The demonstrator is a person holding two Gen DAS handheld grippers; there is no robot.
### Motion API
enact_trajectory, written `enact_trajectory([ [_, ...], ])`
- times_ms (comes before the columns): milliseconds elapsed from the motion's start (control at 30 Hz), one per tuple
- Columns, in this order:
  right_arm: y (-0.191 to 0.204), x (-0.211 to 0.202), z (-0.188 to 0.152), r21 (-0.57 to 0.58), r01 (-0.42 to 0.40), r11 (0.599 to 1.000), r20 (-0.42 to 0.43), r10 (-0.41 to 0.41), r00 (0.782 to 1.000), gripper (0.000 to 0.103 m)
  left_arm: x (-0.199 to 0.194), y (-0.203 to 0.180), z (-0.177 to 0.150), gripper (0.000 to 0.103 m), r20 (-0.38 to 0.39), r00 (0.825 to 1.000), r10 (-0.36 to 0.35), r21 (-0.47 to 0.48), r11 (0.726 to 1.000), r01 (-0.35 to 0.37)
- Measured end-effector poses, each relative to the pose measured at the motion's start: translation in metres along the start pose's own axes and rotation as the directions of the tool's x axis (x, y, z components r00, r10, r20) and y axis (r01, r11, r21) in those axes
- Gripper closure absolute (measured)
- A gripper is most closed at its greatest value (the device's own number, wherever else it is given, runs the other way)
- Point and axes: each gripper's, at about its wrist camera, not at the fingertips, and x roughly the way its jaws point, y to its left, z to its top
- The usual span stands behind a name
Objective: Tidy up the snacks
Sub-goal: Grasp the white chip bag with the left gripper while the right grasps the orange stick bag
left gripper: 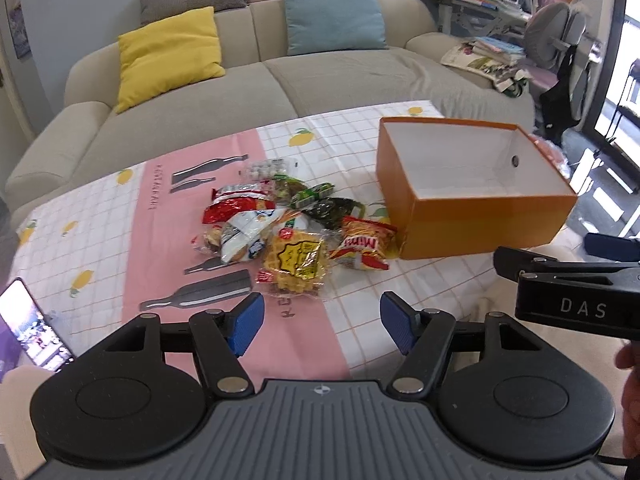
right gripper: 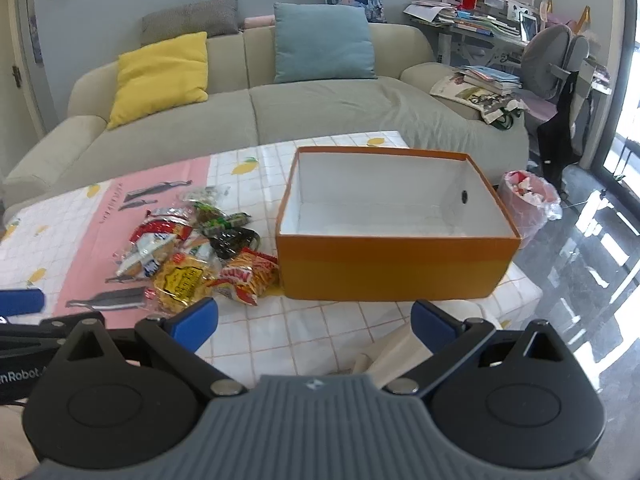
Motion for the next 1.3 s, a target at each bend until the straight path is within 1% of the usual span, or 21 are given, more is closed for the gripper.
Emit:
enact_trajectory([
  [133,-0.006,0.005,0.003,0.018,-0.034,0.999,0.011,0.034,0.999,0.003,0.004,0.008,0.001,0.028,0.005,0.999,-0.044,-0.041,0.998,0.044],
  [200,-0.008,0.011,0.006,0.017,-0.048,0.999,0.012,0.048,0.999,0.003,0.008,0.014,0.004,0.028,-0.011,0.998,-0.057,-0.069,0.996,0.056],
  [233,-0.009,0.014,0.008,0.021,-0.055,0.998,0.013,0.055,0.998,0.003,0.011,0.017,0.004,0.032,-0.018,0.997,-0.069,-0.079,0.995,0.067],
  [267,-0.010,0.017,0.009,0.024,-0.066,0.997,0.015,0.066,0.998,0.004,0.014,0.021,0.006,0.041,-0.019,0.996,-0.086,-0.086,0.993,0.084],
  [333,-0.011,0.024,0.011,0.019,-0.104,0.994,0.016,0.104,0.994,0.004,0.022,0.027,0.006,0.053,-0.031,0.994,-0.106,-0.103,0.989,0.102],
  [367,-0.009,0.030,0.011,0.005,-0.114,0.993,0.012,0.114,0.993,0.010,0.026,0.030,0.007,0.057,-0.037,0.993,-0.111,-0.112,0.988,0.106],
  [433,-0.004,0.041,0.011,-0.026,-0.133,0.991,-0.004,0.133,0.991,0.015,0.032,0.034,0.009,0.064,-0.038,0.993,-0.108,-0.111,0.988,0.103],
  [467,-0.001,0.046,0.010,-0.038,-0.139,0.990,-0.013,0.138,0.990,0.015,0.036,0.035,0.011,0.066,-0.036,0.994,-0.103,-0.104,0.990,0.099],
  [567,0.007,0.065,0.010,-0.058,-0.150,0.987,-0.039,0.148,0.988,0.017,0.045,0.043,0.016,0.066,-0.028,0.995,-0.100,-0.101,0.990,0.096],
  [600,0.011,0.072,0.010,-0.062,-0.151,0.987,-0.054,0.147,0.988,0.019,0.049,0.045,0.019,0.065,-0.025,0.995,-0.097,-0.101,0.990,0.094],
  [633,0.013,0.078,0.011,-0.058,-0.158,0.986,-0.067,0.154,0.986,0.020,0.053,0.048,0.022,0.056,-0.024,0.996,-0.089,-0.101,0.991,0.086],
  [667,0.015,0.084,0.012,-0.053,-0.167,0.985,-0.073,0.163,0.984,0.020,0.058,0.050,0.026,0.041,-0.029,0.996,-0.081,-0.099,0.992,0.078],
  [700,0.018,0.090,0.014,-0.050,-0.167,0.985,-0.083,0.163,0.983,0.021,0.062,0.053,0.029,0.036,-0.033,0.997,-0.074,-0.094,0.993,0.070],
  [733,0.021,0.097,0.015,-0.053,-0.162,0.985,-0.096,0.156,0.983,0.025,0.067,0.055,0.032,0.032,-0.034,0.997,-0.063,-0.085,0.995,0.060],
  [800,0.027,0.114,0.018,-0.048,-0.166,0.985,-0.135,0.158,0.978,0.025,0.077,0.060,0.038,0.032,-0.046,0.998,-0.036,-0.065,0.997,0.033],
  [900,0.033,0.137,0.020,-0.030,-0.163,0.986,-0.191,0.154,0.969,0.031,0.098,0.070,0.046,0.031,-0.095,0.995,-0.014,-0.053,0.999,0.009],
  [1000,0.035,0.159,0.022,0.022,-0.160,0.987,-0.238,0.161,0.958,0.031,0.116,0.080,0.052,0.031,-0.129,0.992,-0.001,-0.058,0.998,-0.007],
  [1033,0.035,0.168,0.023,0.061,-0.164,0.985,-0.256,0.174,0.951,0.029,0.122,0.084,0.053,0.028,-0.131,0.991,0.004,-0.065,0.998,-0.013],
  [1067,0.035,0.175,0.024,0.096,-0.160,0.983,-0.269,0.180,0.946,0.023,0.127,0.087,0.055,0.023,-0.129,0.992,0.007,-0.072,0.997,-0.016],
  [1133,0.037,0.184,0.026,0.157,-0.141,0.978,-0.286,0.181,0.941,0.014,0.139,0.092,0.056,0.020,-0.120,0.993,0.007,-0.071,0.997,-0.016],
  [1300,0.043,0.212,0.029,0.249,-0.099,0.963,-0.327,0.180,0.928,0.013,0.171,0.093,0.057,0.019,-0.150,0.988,0.025,-0.013,1.000,-0.028],
])
